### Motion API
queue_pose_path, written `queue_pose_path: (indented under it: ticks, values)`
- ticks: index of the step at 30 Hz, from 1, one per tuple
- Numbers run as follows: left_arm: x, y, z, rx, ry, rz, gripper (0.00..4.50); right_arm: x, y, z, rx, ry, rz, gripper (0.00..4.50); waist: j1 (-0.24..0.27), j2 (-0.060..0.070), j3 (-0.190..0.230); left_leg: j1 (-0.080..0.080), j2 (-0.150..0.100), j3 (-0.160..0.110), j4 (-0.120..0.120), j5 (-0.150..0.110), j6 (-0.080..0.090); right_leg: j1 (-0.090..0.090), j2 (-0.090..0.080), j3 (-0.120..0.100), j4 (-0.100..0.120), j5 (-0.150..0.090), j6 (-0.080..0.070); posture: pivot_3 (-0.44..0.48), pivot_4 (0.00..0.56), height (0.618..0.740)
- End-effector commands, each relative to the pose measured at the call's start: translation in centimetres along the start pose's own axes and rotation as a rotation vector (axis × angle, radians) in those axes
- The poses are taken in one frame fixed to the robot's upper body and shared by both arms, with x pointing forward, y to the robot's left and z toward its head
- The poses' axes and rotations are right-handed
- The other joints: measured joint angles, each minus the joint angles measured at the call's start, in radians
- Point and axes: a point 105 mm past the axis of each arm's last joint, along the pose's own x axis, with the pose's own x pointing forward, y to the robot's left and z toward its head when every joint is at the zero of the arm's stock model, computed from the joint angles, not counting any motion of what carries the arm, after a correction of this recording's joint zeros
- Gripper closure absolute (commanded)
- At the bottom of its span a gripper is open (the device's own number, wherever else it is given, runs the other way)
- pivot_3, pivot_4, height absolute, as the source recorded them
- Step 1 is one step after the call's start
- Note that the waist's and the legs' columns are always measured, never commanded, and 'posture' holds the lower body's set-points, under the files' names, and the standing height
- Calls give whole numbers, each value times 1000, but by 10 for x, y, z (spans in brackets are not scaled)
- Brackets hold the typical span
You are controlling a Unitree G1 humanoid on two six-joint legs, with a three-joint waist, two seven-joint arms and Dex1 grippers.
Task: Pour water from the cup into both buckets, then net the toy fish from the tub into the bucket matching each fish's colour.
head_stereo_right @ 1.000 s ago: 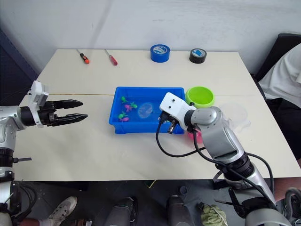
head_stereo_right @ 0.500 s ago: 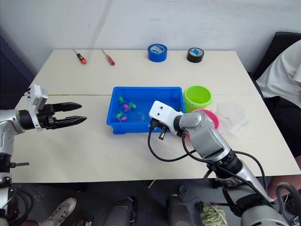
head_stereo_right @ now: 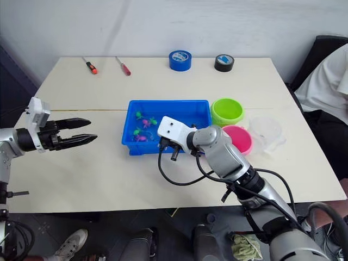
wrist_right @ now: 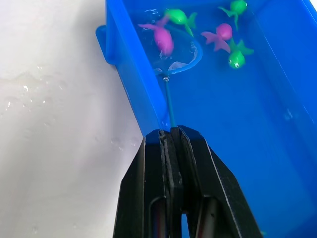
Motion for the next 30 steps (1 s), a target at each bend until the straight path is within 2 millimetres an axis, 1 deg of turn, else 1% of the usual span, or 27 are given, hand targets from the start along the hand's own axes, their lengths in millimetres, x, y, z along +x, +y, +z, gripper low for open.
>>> queue_pose_path:
  ticks: [1, 5, 8, 10, 14, 21, 26, 30]
  values:
    - [-8, 0, 15, 47, -30, 20, 814, 2, 6, 16, 8, -60, 39, 4500, -1, 0, 0, 0, 0, 0, 0, 0, 0, 0, -1, 0, 0, 0, 0, 0, 150, 734]
    - [-8, -1, 15, 45, -33, 23, 814, 6, 7, 24, 66, -88, 53, 4500, -2, 0, 0, 0, 0, 0, 0, 0, 0, 0, -1, 0, 0, 0, 0, 0, 150, 734]
    - [-9, -1, 15, 44, -32, 23, 814, -3, -1, 22, 171, -96, 66, 4500, -2, 0, 0, 0, 0, 0, 0, 0, 0, 0, -2, 0, 0, 0, 0, 0, 150, 734]
    - [-9, -1, 16, 44, -32, 23, 814, -8, -3, 20, 195, -94, 70, 4500, -2, 0, 0, 0, 0, 0, -1, 0, 0, -1, -3, 0, 0, 0, 0, 0, 150, 734]
    - [-5, 0, 18, 50, -30, 5, 814, -27, -19, 17, 311, -126, 61, 4500, 0, 0, 0, -1, -1, 0, -1, 0, 0, -1, -4, 0, -1, 0, 0, 0, 150, 734]
    - [6, -2, 23, 73, -32, -45, 814, -48, -33, 3, 344, -130, 1, 4500, 1, 0, 0, -1, -2, 0, -3, 0, 0, -1, -5, -1, -3, 0, 0, 0, 150, 734]
    - [15, -3, 26, 98, -29, -76, 814, -60, -39, 1, 355, -154, -26, 4500, 1, 0, 0, -1, -2, 1, -4, 0, 0, -1, -4, 0, -3, 0, 0, 0, 150, 734]
    - [18, -2, 28, 105, -28, -90, 814, -62, -38, 1, 355, -165, -32, 4500, -1, 0, 0, -1, -2, 1, -4, 0, 0, -1, -2, 0, -3, 0, 0, 0, 150, 734]
